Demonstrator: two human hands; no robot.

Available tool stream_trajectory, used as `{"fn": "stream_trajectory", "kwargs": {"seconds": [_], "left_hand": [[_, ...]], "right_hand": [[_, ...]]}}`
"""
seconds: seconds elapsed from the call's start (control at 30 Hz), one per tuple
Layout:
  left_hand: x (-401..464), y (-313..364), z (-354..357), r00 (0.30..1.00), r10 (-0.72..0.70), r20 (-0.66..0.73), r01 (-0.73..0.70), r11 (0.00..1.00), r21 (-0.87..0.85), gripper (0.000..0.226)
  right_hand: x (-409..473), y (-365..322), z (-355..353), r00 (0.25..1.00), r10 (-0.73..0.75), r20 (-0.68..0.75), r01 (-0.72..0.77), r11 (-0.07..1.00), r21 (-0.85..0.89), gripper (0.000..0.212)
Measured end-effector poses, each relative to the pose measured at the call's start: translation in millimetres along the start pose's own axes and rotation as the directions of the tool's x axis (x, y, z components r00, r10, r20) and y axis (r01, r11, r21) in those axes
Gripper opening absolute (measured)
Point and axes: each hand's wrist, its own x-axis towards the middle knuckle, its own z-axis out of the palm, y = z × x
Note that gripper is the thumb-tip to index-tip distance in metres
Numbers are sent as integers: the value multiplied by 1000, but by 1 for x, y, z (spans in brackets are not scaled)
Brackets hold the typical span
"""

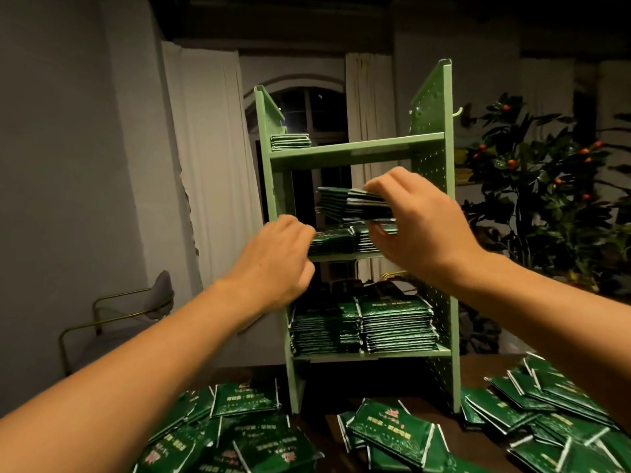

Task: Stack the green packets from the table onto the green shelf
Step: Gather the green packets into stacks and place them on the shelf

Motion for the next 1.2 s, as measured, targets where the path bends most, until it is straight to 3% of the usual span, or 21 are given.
{"fn": "stream_trajectory", "kwargs": {"seconds": [0.1,0.2,0.57,0.73,0.77,0.87,0.93,1.03,1.2], "left_hand": [[8,6,11,992,35,117,-58,978,199,43],[11,6,19,985,-5,171,-34,974,226,52],[9,4,22,980,-60,190,43,995,92,48],[12,-1,21,977,-61,205,53,998,43,22],[12,-2,21,978,-61,201,55,998,34,21],[13,-2,23,978,-74,194,67,997,43,34],[14,-1,23,975,-87,204,74,995,71,39],[13,1,22,975,-91,203,72,993,95,42],[10,2,21,977,-80,198,61,993,101,47]], "right_hand": [[15,-13,20,995,-28,91,33,998,-51,41],[27,-21,40,991,-26,128,36,997,-75,42],[65,-22,105,938,24,345,-6,999,-54,47],[84,-14,114,795,114,596,-161,987,27,47],[84,-13,112,795,109,597,-155,988,25,47],[73,-14,104,910,68,409,-86,996,25,31],[62,-18,102,936,39,349,-75,993,90,21],[56,-25,106,897,7,443,-100,978,186,31],[63,-30,111,850,82,520,-247,934,256,52]]}}
